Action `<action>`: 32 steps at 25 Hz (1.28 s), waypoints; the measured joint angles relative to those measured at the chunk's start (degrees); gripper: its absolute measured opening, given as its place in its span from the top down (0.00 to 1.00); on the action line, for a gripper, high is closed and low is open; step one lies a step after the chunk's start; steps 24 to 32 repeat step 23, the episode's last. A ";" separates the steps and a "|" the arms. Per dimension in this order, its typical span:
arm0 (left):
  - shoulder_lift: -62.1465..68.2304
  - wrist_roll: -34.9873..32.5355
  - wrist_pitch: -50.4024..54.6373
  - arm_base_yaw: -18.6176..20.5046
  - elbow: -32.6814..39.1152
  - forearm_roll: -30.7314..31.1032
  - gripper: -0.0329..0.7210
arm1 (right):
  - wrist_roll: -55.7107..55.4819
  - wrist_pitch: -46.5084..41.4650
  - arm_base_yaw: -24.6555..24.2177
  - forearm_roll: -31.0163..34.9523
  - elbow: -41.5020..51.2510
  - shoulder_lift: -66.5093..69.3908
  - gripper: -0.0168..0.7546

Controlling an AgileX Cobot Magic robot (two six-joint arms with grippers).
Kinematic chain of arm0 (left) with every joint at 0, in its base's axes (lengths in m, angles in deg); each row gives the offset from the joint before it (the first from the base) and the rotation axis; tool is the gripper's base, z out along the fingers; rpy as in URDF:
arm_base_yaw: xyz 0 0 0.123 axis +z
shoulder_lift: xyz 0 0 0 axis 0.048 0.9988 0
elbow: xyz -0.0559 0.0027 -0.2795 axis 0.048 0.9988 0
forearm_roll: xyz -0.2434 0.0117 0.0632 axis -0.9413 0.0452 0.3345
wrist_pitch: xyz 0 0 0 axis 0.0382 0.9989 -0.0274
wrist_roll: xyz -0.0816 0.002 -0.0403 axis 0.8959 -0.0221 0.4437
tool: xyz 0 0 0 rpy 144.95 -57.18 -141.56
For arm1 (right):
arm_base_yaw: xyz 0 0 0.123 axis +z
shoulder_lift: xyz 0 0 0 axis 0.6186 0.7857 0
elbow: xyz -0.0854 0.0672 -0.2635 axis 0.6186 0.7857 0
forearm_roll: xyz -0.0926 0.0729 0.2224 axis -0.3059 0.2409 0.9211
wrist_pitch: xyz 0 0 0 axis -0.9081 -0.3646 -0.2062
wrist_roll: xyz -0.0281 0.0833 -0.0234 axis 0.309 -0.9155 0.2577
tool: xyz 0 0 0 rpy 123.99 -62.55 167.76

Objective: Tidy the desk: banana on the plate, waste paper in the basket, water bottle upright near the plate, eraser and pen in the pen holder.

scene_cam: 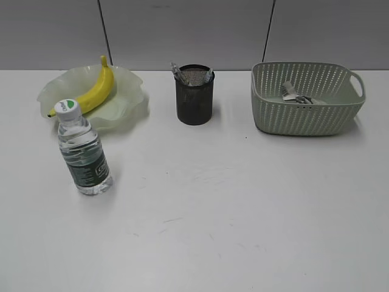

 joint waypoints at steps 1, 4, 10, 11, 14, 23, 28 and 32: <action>0.00 0.00 0.00 0.00 0.00 0.00 0.63 | 0.00 0.00 0.00 0.00 0.00 0.00 0.34; 0.00 0.00 0.00 0.00 0.00 0.00 0.64 | -0.04 0.00 -0.05 0.00 0.00 0.00 0.34; 0.00 0.00 0.00 0.00 0.00 -0.04 0.64 | -0.04 0.00 -0.61 0.00 0.00 0.00 0.34; 0.00 0.00 0.00 0.00 0.00 -0.04 0.64 | -0.04 0.00 -0.61 0.00 0.00 0.00 0.34; 0.00 0.00 0.00 0.00 0.00 -0.04 0.64 | -0.04 0.00 -0.61 0.00 0.00 0.00 0.34; 0.00 0.00 0.00 0.00 0.00 -0.04 0.64 | -0.04 0.00 -0.61 0.00 0.00 0.00 0.34; 0.00 0.00 0.00 0.00 0.00 -0.04 0.64 | -0.04 0.00 -0.61 0.00 0.00 0.00 0.34; 0.00 0.00 0.00 0.00 0.00 -0.04 0.64 | -0.04 0.00 -0.61 0.00 0.00 0.00 0.34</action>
